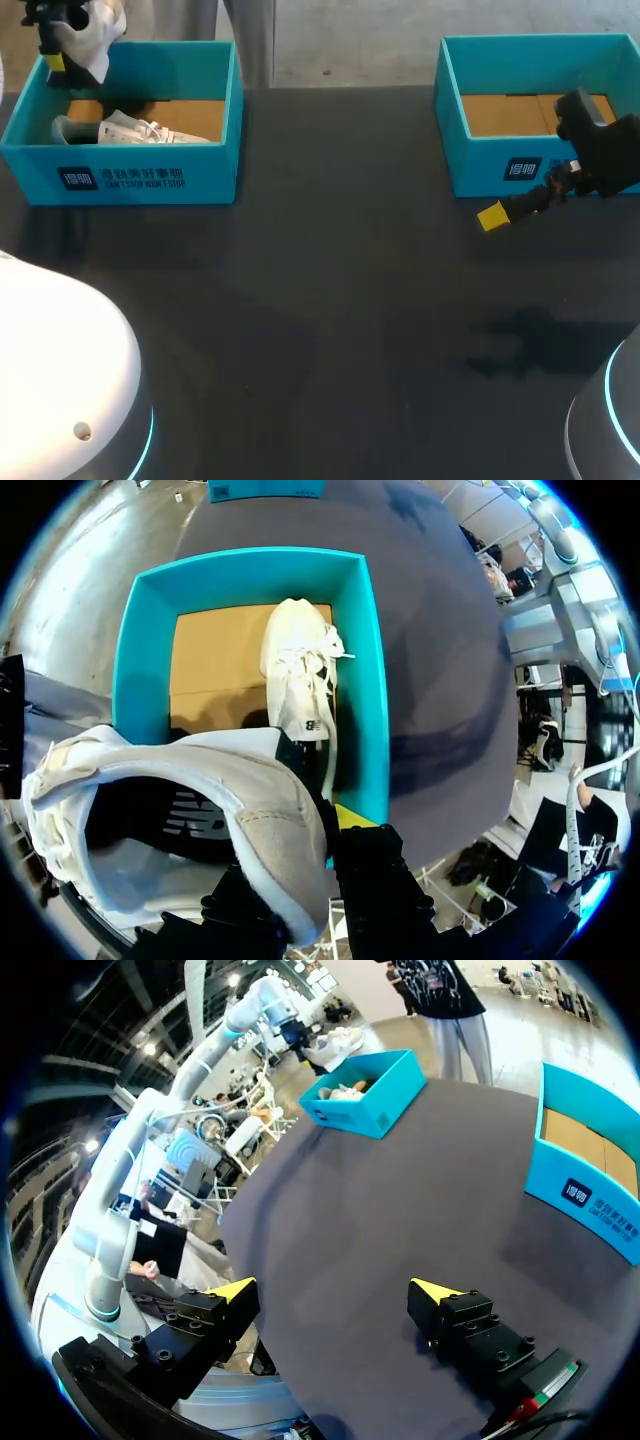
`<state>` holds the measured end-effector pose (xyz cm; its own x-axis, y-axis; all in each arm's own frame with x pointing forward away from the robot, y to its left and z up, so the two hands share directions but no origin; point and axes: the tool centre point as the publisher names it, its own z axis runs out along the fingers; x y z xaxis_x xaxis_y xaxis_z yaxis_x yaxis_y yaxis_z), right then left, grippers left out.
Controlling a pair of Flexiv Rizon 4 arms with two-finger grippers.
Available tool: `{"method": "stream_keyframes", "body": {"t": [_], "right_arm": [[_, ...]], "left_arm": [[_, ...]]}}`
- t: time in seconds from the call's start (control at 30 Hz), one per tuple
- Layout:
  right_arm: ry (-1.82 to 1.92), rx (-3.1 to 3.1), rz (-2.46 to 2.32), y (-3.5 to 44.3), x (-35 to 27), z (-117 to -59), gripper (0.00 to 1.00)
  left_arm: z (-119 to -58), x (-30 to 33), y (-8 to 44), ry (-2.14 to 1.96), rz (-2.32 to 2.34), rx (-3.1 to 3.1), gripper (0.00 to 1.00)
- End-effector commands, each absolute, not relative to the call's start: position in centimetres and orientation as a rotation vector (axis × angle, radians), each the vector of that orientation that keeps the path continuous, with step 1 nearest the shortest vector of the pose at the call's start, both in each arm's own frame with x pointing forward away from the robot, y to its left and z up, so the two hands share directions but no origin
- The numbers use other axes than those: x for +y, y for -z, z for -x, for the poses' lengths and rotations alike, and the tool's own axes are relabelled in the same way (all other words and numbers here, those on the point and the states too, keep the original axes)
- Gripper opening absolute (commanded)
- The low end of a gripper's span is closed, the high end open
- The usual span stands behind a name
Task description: Take the shoe out of the shoebox, open the shoe tongue, remove and reinsert the insole, then place the shoe into the shoebox
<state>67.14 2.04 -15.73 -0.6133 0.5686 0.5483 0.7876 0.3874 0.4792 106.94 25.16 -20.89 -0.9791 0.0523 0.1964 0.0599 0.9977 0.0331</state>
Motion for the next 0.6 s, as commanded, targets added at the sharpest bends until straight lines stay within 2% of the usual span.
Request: {"method": "stream_keyframes", "body": {"t": [0.03,0.23,0.43,0.6], "right_arm": [[1.053,-2.356,1.192,15.8,2.1,-67.2,1.00],[1.053,-2.356,1.192,15.8,2.1,-67.2,1.00],[1.053,-2.356,1.192,15.8,2.1,-67.2,1.00],[1.053,-2.356,1.192,15.8,2.1,-67.2,1.00]], "left_arm": [[-106.9,25.2,20.7,0.059,0.086,-2.945,0.00],[-106.9,25.2,20.7,0.059,0.086,-2.945,0.00],[-107.3,25.5,19.5,0.172,0.743,-2.940,0.00],[-107.8,27.2,18.6,0.203,1.103,-2.858,0.00]]}}
